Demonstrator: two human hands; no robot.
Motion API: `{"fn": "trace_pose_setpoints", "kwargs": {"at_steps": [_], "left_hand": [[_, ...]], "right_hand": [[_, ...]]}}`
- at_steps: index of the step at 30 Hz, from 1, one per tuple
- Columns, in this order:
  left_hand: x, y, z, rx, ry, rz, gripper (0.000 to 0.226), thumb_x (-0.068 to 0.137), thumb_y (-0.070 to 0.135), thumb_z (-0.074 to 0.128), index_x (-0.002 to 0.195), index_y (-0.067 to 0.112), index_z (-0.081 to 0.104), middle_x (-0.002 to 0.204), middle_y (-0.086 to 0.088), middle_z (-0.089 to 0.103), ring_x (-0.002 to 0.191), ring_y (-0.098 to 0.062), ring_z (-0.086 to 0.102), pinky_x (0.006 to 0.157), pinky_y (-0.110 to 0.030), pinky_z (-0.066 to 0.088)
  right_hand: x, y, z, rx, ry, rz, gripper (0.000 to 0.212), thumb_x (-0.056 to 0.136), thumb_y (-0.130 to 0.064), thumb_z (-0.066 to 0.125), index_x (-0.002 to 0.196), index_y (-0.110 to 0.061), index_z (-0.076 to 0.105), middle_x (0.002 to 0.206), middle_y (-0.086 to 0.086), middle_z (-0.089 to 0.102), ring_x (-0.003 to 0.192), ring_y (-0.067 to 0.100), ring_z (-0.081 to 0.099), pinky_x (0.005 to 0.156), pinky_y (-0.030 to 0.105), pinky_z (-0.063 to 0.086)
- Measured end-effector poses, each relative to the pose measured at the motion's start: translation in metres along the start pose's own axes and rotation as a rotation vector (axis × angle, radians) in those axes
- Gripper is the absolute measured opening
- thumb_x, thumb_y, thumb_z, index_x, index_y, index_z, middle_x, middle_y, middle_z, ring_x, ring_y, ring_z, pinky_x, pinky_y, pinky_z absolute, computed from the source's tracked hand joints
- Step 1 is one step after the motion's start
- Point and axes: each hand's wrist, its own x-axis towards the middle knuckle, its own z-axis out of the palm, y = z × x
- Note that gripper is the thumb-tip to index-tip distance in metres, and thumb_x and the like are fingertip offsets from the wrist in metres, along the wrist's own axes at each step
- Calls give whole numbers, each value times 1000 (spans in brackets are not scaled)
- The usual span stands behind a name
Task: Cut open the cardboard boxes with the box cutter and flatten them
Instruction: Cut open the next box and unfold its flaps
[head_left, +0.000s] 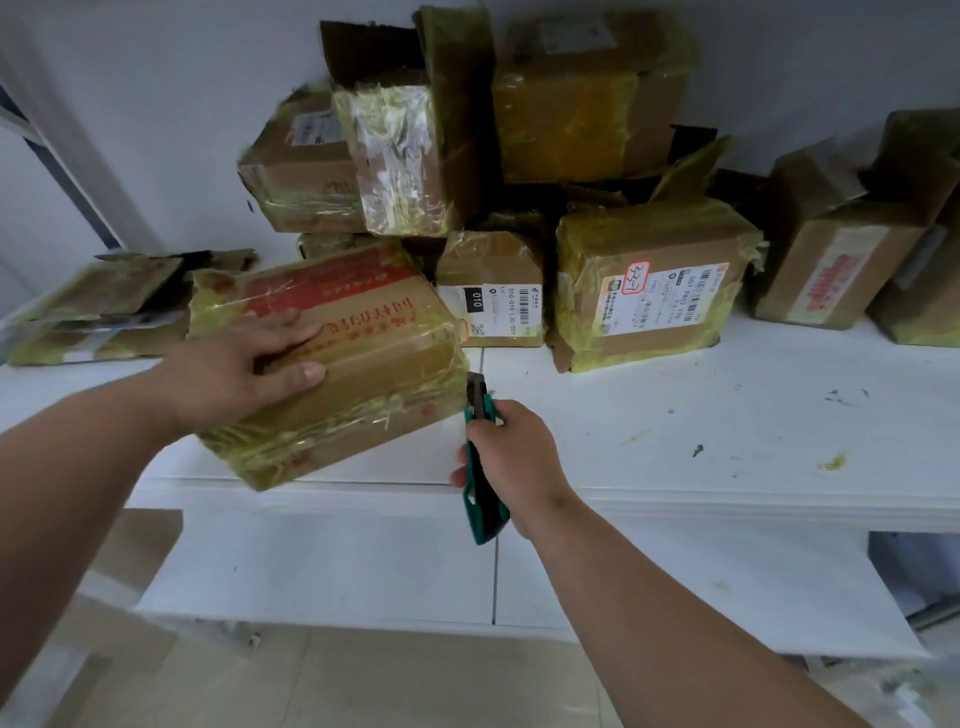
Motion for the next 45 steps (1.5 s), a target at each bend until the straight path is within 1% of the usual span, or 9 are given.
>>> {"fn": "trace_pose_setpoints", "kwargs": {"at_steps": [6, 14, 18, 23, 28, 32, 37, 41, 45], "left_hand": [[9, -6, 10, 84, 64, -17, 86, 66, 92, 35, 143, 55, 31, 159, 22, 19, 149, -17, 16, 117, -59, 14], [13, -5, 12, 108, 47, 4, 84, 70, 86, 31, 147, 51, 28, 160, 20, 17, 150, -17, 12, 118, -57, 16], [13, -4, 7, 141, -12, 37, 88, 69, 83, 26, 150, 49, 21, 162, 17, 11, 151, -20, 6, 119, -55, 11], [16, -11, 7, 174, -35, 63, 74, 83, 79, 29, 150, 50, 17, 162, 18, 7, 151, -20, 2, 117, -61, 9], [18, -15, 7, 192, -61, 88, 81, 76, 82, 23, 151, 50, 12, 162, 19, 4, 151, -20, 1, 117, -62, 8], [19, -15, 5, 157, -77, 93, 91, 68, 84, 21, 152, 48, 12, 163, 17, 4, 151, -20, 1, 117, -61, 8], [16, -16, 5, 86, -55, 97, 76, 86, 74, 40, 152, 46, 16, 163, 15, 10, 151, -22, 8, 117, -59, 13], [5, -30, -17, -330, -221, 49, 86, 75, 51, 74, 149, 41, 32, 151, 4, 38, 130, -22, 44, 112, -42, 36], [-12, -52, -31, -235, -322, 148, 93, 64, 50, 81, 145, 48, 35, 151, 32, 20, 139, -5, 25, 115, -29, 21]], "right_hand": [[-7, 8, 27, 50, 93, -112, 31, 98, -7, 41, 119, -30, 44, 91, 14, 62, 44, 13, 60, 52, 27, 52], [-5, 2, 60, 200, 234, -81, 27, 97, -5, 42, 121, -13, 55, 74, 8, 58, 44, 19, 59, 51, 28, 51], [-3, 2, 79, 241, 300, -92, 27, 98, -7, 44, 117, -20, 55, 85, 11, 63, 44, 18, 60, 50, 27, 51], [-6, 9, 107, 195, 315, -127, 27, 93, -12, 44, 101, -36, 52, 82, 10, 62, 62, 29, 63, 71, 54, 60], [-11, 8, 115, 283, 274, -102, 35, 99, -6, 42, 121, -31, 50, 84, 11, 60, 44, 17, 60, 60, 37, 58], [-15, 12, 128, 159, 265, -94, 44, 98, -11, 43, 138, -29, 45, 91, 13, 64, 52, 19, 65, 58, 34, 59], [-34, 19, 150, 76, 117, -133, 12, 94, -10, 44, 101, -15, 52, 76, 8, 58, 45, 19, 61, 52, 37, 54], [-37, 15, 133, 64, 34, -92, 41, 96, -5, 44, 131, -23, 52, 76, 10, 57, 42, 15, 56, 49, 30, 53], [-35, 10, 121, 60, 25, -66, 57, 97, -2, 45, 147, -28, 42, 79, 14, 59, 50, 22, 53, 43, 19, 46]]}}
